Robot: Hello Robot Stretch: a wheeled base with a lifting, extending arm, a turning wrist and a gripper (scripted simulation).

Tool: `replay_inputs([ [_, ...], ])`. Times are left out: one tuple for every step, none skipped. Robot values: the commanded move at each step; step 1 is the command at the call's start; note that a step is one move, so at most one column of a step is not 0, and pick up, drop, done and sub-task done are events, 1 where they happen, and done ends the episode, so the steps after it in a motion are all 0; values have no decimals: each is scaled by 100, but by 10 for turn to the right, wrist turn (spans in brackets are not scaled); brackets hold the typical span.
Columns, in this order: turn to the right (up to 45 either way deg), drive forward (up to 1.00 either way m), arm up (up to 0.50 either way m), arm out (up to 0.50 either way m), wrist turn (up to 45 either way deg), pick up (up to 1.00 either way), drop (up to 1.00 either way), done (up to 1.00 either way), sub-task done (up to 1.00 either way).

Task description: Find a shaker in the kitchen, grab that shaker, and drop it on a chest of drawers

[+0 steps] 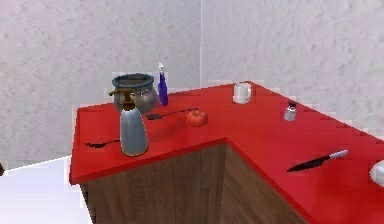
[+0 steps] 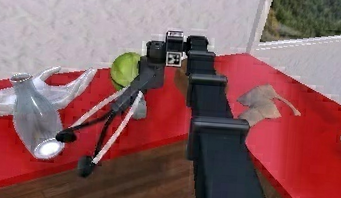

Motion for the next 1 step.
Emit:
replay_inputs([
  [0,0,0,0,450,0,0,0,0],
])
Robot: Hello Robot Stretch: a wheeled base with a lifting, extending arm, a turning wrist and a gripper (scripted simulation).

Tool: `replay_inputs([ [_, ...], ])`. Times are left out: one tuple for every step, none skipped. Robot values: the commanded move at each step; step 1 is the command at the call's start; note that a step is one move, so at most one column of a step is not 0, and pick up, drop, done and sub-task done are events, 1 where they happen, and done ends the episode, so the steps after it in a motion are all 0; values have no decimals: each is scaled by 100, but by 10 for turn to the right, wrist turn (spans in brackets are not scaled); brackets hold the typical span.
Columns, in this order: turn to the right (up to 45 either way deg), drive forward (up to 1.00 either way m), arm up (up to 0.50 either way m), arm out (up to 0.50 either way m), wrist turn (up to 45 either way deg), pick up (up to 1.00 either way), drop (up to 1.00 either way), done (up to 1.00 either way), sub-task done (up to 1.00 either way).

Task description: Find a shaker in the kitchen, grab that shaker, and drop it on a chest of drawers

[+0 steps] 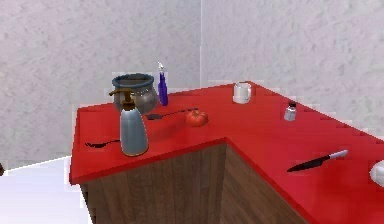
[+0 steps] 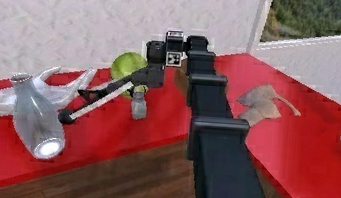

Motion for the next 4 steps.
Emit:
replay_inputs([
  [0,0,0,0,450,0,0,0,0],
  [0,0,0,0,150,0,0,0,0],
  [0,0,-16,0,0,0,0,0,0],
  [0,0,0,0,0,100,0,0,0],
])
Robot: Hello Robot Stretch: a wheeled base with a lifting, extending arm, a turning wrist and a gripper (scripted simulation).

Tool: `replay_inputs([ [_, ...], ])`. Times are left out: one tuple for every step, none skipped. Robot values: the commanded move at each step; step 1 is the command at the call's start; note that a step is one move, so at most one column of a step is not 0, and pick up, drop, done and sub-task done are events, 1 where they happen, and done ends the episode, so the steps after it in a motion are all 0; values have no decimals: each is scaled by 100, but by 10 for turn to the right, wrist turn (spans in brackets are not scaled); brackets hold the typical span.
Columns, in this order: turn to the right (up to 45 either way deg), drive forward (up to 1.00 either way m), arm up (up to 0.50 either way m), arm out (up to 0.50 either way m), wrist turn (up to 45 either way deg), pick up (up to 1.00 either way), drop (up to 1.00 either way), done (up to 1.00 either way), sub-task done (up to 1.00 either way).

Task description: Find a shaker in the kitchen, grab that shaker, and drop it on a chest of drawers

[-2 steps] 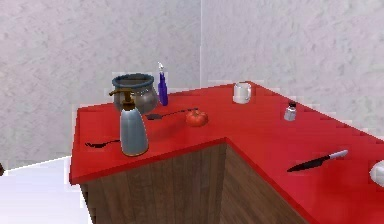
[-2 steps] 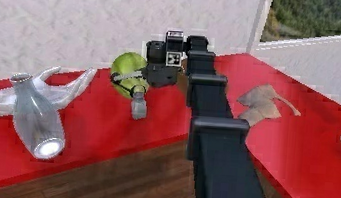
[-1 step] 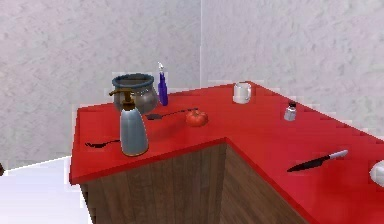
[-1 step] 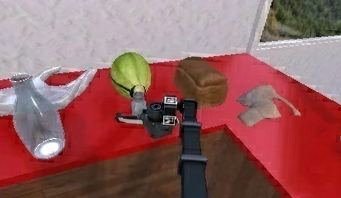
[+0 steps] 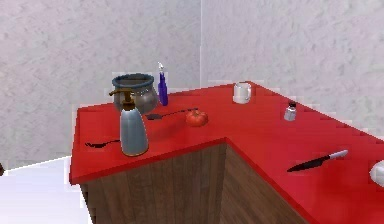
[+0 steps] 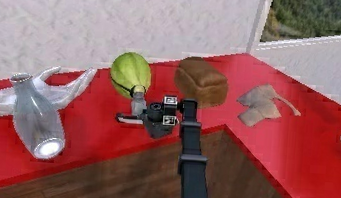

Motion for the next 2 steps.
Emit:
replay_inputs([
  [0,0,10,0,0,0,0,0,0],
  [0,0,6,0,0,0,0,0,0],
])
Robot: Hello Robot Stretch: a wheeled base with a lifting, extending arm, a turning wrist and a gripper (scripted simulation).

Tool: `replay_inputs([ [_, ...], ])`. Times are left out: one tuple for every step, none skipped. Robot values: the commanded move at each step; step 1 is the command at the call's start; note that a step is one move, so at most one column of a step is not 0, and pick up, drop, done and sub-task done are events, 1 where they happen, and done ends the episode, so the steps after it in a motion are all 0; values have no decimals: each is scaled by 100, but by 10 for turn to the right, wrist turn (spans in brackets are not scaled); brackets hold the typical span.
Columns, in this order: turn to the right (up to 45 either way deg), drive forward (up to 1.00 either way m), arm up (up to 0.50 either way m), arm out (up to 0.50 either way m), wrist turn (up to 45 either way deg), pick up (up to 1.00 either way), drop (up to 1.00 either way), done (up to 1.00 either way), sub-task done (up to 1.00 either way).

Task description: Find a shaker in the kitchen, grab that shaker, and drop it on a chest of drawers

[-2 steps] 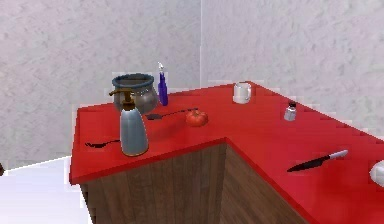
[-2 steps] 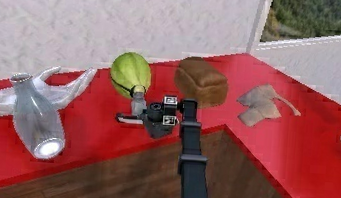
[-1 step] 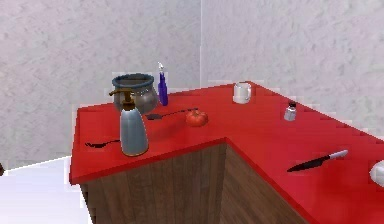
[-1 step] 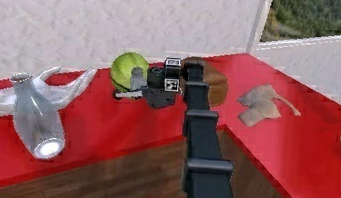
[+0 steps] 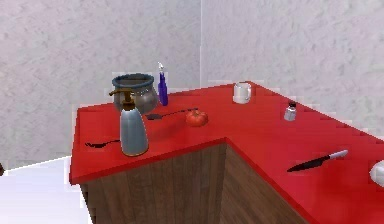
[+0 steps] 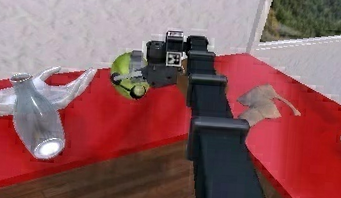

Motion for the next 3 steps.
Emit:
replay_inputs([
  [0,0,0,0,-450,0,0,0,0],
  [0,0,0,0,-450,0,0,0,0],
  [0,0,0,0,-90,0,0,0,0],
])
